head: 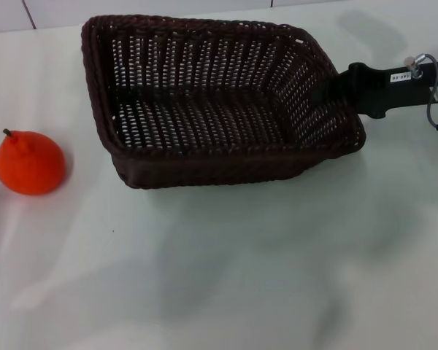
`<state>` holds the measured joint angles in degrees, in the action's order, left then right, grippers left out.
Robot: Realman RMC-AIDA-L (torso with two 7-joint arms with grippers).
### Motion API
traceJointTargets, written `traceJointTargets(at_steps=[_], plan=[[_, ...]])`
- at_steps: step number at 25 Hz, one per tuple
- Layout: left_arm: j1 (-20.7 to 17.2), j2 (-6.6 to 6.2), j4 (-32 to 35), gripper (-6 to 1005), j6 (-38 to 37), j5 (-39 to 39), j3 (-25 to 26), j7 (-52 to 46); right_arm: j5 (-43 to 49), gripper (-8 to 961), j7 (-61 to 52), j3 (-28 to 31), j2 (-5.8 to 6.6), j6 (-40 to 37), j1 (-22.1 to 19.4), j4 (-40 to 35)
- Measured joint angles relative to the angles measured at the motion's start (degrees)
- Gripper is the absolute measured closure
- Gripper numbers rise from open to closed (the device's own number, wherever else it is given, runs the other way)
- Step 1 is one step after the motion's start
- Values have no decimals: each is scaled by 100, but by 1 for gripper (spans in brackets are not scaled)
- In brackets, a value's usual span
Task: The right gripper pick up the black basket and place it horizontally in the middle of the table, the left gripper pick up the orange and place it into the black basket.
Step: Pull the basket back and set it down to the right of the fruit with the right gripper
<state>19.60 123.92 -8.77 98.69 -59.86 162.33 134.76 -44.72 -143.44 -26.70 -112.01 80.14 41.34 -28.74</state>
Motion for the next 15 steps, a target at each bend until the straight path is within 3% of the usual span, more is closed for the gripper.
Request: traceJointTargets(at_steps=[11,15], plan=[[-18,-8,-2,66,0,0,0,-13,-42,666,22,122,-107,-117,-85,76],[-39,-4,-2,67,-5,0,-5,-13,-96,474,31,153,-112,-21,-141,80]])
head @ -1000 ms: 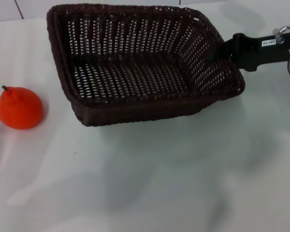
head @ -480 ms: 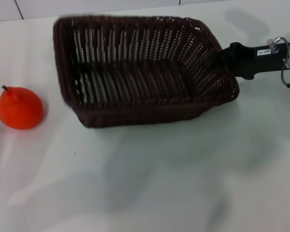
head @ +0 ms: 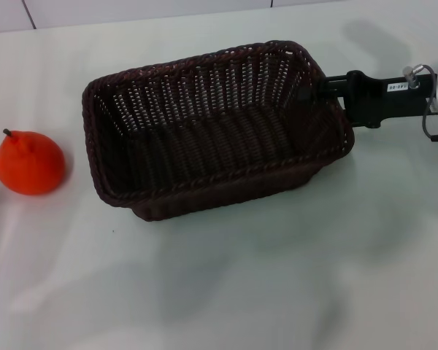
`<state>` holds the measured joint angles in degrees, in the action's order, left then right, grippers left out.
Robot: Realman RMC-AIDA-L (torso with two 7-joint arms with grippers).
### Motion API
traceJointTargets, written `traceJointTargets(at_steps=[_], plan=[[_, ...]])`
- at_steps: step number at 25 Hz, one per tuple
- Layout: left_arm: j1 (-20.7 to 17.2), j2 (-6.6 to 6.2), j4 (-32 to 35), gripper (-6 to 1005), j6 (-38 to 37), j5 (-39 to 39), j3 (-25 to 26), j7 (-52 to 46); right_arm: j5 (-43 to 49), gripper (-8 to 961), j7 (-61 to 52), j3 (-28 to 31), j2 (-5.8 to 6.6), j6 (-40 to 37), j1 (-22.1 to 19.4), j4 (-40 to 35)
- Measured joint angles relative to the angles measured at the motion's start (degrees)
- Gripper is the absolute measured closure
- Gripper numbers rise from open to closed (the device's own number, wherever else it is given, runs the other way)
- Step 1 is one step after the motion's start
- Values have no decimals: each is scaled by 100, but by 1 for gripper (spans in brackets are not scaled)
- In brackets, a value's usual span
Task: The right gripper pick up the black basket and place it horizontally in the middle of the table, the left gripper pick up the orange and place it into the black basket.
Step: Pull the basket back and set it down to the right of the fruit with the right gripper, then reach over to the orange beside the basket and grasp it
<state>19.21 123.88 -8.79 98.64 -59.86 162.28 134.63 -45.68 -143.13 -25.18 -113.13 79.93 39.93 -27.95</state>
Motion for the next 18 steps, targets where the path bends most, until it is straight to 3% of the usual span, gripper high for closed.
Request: traceJointTargets(at_steps=[6,11,14,18], plan=[[-161,-30,-236,67,-329,-145,-283,44,-346,244,-7,9,101,123,-190,-73],[-517,-67,-906,67,-1251,-350,-1220,72,-1012,98,330,66,202,88,-412,-307],[-620,-165,-1065,66,-1883,-596,-1833,72,-1681,79,1257,177,163,-22,-531,-365],[-638,-187,-1029,66,-2377,-756,-2129,72,-2557,84,2429,231,15,-356,-697,-293]])
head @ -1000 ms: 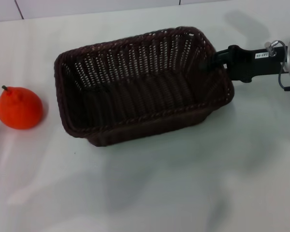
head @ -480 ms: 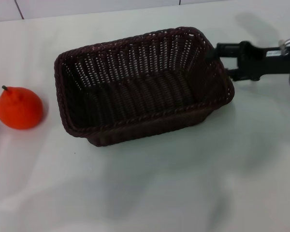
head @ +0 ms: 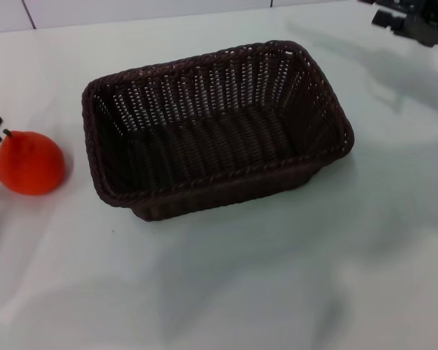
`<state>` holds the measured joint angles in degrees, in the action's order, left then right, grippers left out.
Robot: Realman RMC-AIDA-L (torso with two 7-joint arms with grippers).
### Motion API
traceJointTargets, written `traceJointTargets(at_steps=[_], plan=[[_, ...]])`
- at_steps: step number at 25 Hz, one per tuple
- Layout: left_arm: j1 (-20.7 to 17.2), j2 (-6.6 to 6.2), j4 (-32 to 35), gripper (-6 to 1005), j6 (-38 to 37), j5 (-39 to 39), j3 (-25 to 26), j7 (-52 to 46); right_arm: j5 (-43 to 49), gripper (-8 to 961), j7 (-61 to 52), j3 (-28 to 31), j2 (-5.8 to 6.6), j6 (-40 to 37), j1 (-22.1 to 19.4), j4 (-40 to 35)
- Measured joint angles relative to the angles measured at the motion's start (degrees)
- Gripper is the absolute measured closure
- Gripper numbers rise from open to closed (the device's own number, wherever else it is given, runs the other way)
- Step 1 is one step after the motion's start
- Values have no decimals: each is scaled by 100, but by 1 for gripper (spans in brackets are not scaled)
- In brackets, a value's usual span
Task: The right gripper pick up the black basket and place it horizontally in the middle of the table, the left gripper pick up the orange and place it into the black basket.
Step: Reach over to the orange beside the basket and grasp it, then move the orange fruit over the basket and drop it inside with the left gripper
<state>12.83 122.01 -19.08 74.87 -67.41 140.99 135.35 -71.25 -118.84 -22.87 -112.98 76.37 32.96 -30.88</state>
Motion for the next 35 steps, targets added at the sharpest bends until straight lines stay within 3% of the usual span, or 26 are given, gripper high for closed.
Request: traceJointTargets(at_steps=[4,14,21,27,29,35], plan=[[21,45,15,67,-233,-263,-35,-14,-557,84,633,5,-127,-340,-49,151],[124,77,19,128,-906,-447,-356,-45,-654,85,985,-7,-204,-485,85,285],[186,24,0,175,-1036,-491,-493,-137,-696,85,996,2,-222,-546,88,285],[200,24,-9,398,-1016,-493,-502,-140,-745,85,1013,2,-263,-652,87,295],[200,29,-10,606,-987,-493,-503,-140,-778,85,1038,2,-272,-666,87,295],[163,2,-87,668,-156,-458,-395,-482,-1089,84,1184,2,-283,-692,68,354]])
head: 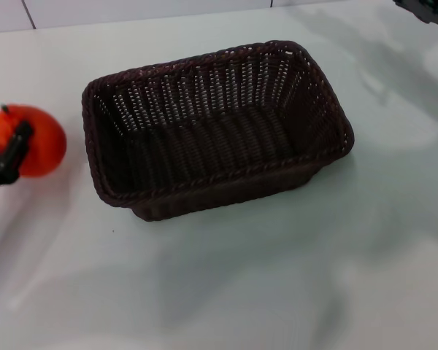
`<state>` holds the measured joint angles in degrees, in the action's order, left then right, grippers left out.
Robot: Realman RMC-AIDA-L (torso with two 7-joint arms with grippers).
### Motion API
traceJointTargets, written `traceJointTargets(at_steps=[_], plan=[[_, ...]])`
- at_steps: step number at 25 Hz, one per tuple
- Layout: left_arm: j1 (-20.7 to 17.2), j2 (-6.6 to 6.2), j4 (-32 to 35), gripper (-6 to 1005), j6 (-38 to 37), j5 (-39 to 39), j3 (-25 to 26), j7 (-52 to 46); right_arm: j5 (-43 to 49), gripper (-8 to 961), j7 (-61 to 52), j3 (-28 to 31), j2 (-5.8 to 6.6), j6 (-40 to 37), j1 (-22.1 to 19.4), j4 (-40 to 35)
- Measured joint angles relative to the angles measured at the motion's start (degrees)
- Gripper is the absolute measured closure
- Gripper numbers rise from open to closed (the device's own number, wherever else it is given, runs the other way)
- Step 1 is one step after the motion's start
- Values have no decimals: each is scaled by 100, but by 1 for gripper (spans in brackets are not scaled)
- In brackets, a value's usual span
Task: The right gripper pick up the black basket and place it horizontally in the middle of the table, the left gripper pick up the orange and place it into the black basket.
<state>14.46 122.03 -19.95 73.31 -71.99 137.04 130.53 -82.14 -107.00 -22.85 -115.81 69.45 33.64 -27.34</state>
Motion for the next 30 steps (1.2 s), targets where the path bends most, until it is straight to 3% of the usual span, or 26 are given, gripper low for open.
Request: traceJointTargets(at_steps=[5,9,12,16,21,24,30], plan=[[59,62,-164,691,1216,14,639,-606,-182,84,219,0,-2,-7,-7,135],[353,106,-210,709,1569,7,677,-1027,-225,84,278,-1,-13,-18,16,157],[655,153,-200,726,1579,-51,435,-1121,-226,84,305,-1,-45,-21,58,159],[992,182,-234,760,1177,-90,-349,-1101,-230,84,368,0,-76,-49,87,159],[1207,224,-113,735,739,-75,-602,-1133,-247,84,426,-1,-128,-113,101,159],[1237,218,-73,493,716,-65,-627,-1125,-267,85,470,0,-141,-137,103,164],[1117,217,-69,283,741,243,-528,-1078,-577,85,918,-3,-149,-32,85,218]])
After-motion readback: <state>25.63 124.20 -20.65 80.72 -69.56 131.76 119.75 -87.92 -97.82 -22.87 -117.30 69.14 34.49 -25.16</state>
